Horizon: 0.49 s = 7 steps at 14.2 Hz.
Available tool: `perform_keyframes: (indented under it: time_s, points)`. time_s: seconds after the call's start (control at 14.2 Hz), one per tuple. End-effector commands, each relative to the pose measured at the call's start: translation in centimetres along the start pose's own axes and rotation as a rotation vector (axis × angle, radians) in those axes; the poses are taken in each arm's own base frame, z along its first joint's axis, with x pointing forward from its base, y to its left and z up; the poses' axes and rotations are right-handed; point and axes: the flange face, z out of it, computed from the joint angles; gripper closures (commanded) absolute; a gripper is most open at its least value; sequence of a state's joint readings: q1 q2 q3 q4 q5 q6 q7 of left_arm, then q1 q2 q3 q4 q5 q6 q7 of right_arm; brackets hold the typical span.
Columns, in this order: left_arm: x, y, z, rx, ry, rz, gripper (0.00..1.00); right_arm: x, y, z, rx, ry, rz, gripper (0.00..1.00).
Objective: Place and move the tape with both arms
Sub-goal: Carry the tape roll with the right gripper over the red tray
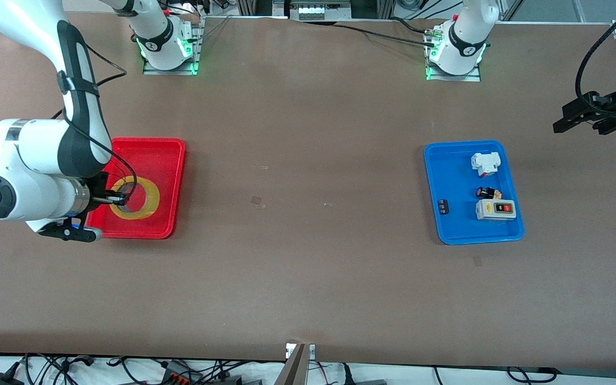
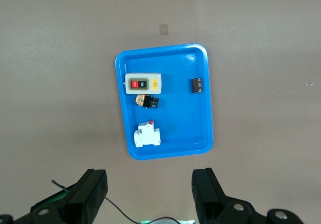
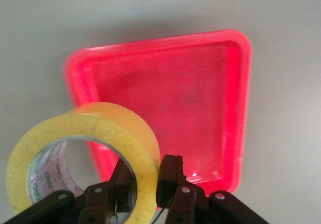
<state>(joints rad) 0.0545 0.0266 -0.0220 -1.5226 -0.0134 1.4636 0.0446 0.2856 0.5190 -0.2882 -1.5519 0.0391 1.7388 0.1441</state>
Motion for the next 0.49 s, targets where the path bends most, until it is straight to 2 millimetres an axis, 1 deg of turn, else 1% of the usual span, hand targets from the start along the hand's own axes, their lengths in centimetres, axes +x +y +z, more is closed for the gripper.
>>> perform_keyframes:
  time_s: [0.0,0.07,0.14,0.21,0.28,0.35,0.42]
  points:
    - [0.0,-0.2,-0.3,-0.005,0.0,-0.007,0.0,-0.8,1.9,4.5,-0.03,0.013,0.003,1.0]
    - [-0.1,-0.2,-0.4,-0.005,0.0,-0.007,0.0,-1.6,2.7,5.1,-0.012,0.037,0.011,1.0]
    - [-0.2,-0.2,-0.5,-0.005,0.0,-0.007,0.0,-2.8,3.3,6.6,0.009,0.069,0.018,1.0]
    - [-0.2,-0.1,-0.5,-0.005,0.0,-0.005,0.0,-4.1,4.2,7.7,0.032,0.107,0.029,1.0]
    - [-0.3,-0.2,-0.5,-0.005,-0.001,-0.007,0.0,-5.0,5.2,8.5,0.049,0.136,0.043,1.0]
    - [-0.3,-0.2,-0.6,-0.005,0.0,-0.007,0.0,-6.0,5.7,9.2,0.061,0.151,0.047,1.0]
    - [-0.3,-0.1,-0.6,-0.005,0.0,-0.005,0.0,-6.6,5.6,9.9,0.064,0.151,0.043,1.0]
